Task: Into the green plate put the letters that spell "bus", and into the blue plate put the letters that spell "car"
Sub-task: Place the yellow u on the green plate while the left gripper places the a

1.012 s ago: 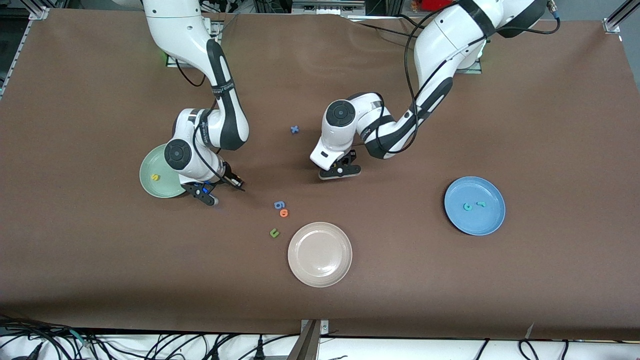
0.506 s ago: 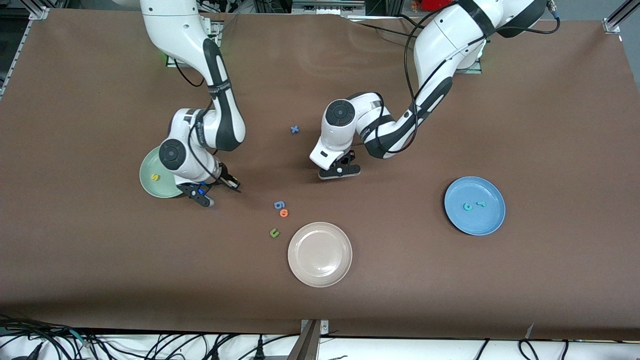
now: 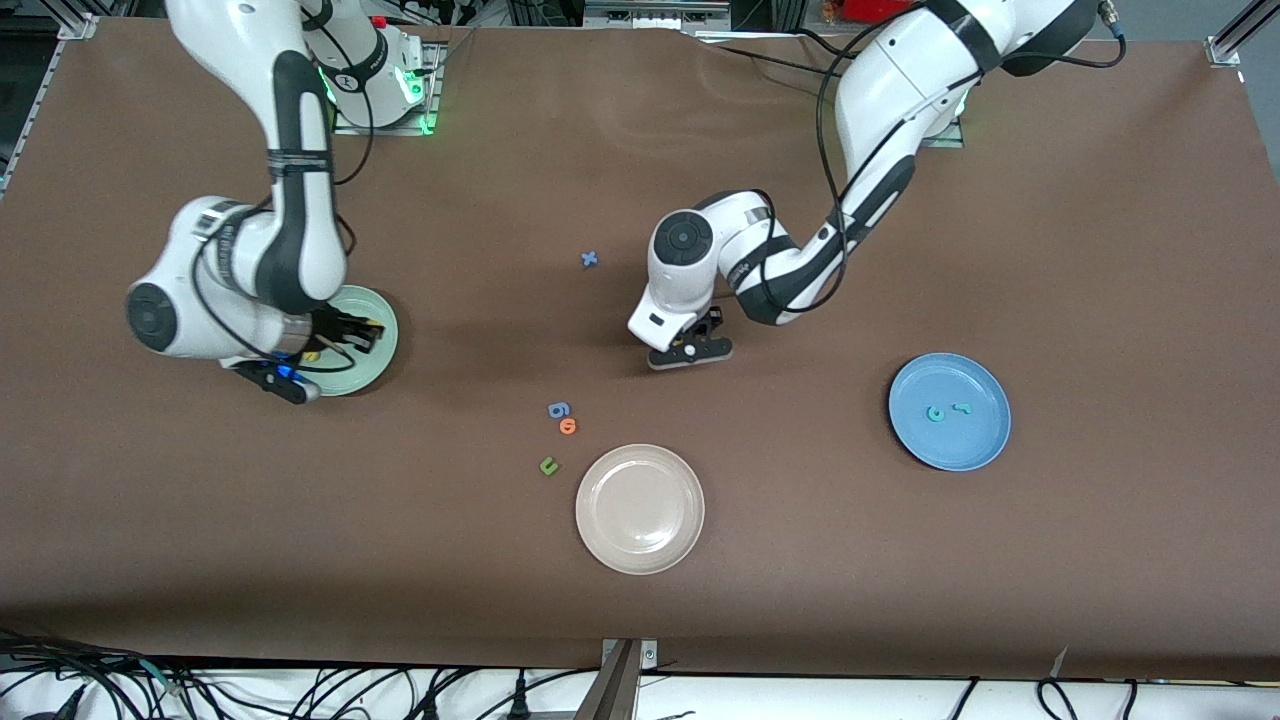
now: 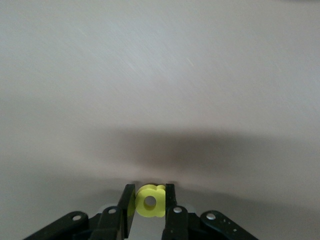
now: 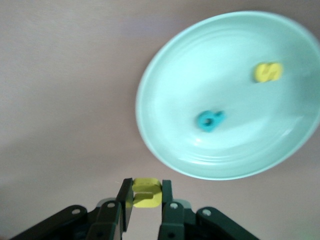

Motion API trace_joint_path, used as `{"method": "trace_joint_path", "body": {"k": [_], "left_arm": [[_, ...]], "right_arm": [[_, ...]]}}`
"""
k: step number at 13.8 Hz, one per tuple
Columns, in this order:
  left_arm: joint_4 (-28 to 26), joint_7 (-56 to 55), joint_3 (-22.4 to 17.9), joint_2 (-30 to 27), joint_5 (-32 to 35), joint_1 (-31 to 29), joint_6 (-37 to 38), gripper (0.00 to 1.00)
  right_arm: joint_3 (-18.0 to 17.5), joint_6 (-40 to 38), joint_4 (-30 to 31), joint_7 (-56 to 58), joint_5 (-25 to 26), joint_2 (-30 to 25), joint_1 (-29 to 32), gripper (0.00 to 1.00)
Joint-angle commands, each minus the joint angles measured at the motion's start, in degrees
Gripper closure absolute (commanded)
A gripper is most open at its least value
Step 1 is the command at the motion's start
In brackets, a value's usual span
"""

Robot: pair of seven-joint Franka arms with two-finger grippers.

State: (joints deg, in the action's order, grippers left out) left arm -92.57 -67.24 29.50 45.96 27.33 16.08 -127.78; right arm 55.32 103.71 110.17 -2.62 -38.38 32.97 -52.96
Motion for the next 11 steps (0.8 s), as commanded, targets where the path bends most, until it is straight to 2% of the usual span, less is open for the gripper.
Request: {"method": "trace_joint_path", "body": {"k": [1,4,7,8,9,10,11], "left_arm": [[1.4,10.2,2.0,-2.3,-2.7,-6.7,5.3,0.85],[1.4,24.6,2.5,-4.3,-4.3,-14.6,10.9,0.85],[1.4,40.5,2.4,-6.2,-5.4,-21.6,15.6,0.85],[1.4,45.7,2.4,-6.2,-5.4,-23.9,16.6,0.85],[1.4,51.9,2.4,-6.2,-5.4,-25.7,17.2,0.85],[1.3,56.3,2.3,-6.1,-5.3,-27.3,17.7,0.85],[1.2,59.3,2.3,-6.1,-5.3,-28.6,18.3,0.85]], "right_arm": [[1.3,1.5,4.3,7.8,0.8,0.5,-0.7,1.0],[1.1,13.1,11.5,15.3,1.1,0.9,-0.8,1.0],[1.1,15.2,13.8,17.6,1.1,1.1,-0.8,1.0],[1.1,15.2,13.9,17.6,1.1,1.1,-0.8,0.9],[1.1,15.2,13.8,17.6,1.1,1.1,-0.8,0.58],[1.1,15.2,13.5,17.5,1.1,1.1,-0.8,0.2],[1.2,14.9,13.1,16.7,1.1,1.0,-0.9,0.01]]}}
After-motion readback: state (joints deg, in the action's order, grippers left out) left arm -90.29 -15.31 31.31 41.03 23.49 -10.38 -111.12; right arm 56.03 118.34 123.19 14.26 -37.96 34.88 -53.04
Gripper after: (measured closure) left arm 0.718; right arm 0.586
